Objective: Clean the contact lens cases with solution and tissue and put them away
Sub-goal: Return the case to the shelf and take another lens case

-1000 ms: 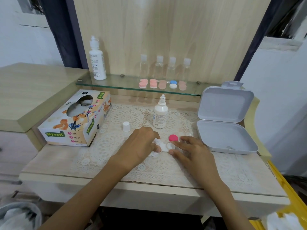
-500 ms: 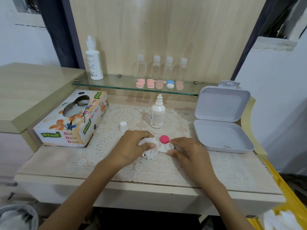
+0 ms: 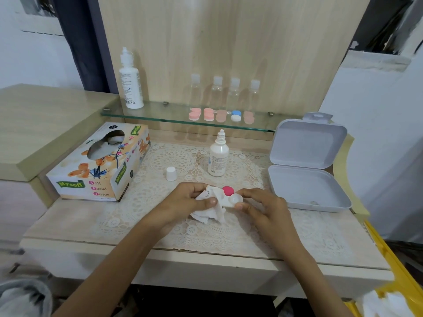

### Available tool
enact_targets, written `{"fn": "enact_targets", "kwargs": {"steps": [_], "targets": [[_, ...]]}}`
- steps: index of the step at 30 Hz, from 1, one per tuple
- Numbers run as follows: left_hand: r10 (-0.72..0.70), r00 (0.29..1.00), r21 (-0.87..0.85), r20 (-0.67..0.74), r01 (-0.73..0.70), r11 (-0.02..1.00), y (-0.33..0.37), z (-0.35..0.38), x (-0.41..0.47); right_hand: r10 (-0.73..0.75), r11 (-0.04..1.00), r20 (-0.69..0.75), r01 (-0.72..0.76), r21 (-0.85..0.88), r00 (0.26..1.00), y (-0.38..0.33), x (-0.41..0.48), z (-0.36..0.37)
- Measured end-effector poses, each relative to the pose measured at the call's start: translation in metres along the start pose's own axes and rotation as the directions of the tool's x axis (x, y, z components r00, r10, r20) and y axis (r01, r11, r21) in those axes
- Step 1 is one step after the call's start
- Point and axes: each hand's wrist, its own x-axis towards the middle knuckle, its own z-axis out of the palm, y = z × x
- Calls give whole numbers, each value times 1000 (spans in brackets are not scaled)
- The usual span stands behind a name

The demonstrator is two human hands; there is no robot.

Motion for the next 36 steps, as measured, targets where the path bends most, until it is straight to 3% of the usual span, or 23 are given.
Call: {"fn": "enact_targets", "kwargs": {"steps": [8, 12, 20, 30, 32, 36], "targets": [[8, 1000, 25, -10, -8, 1000, -1, 2, -2, 24, 1000, 37, -25, 17, 999, -1, 1, 1], [78, 988, 82, -135, -67, 994, -6, 11, -3, 36, 999, 48, -36, -3, 998, 0, 1, 2], [329, 840, 354, -432, -177, 918, -17, 16, -8, -44, 998, -9, 44, -52, 999, 2, 2, 5], [494, 766, 386, -412, -345, 856, -16, 20, -6, 17, 985, 66, -6, -171, 998, 0, 0, 8], [505, 766, 332, -398, -393, 857, -13, 22, -8, 6, 991, 64, 3, -137, 998, -3, 0, 7], [435, 820, 135, -372, -416, 899, -8, 28, -12, -2, 989, 3, 2, 149, 1000, -16, -2, -5]]}}
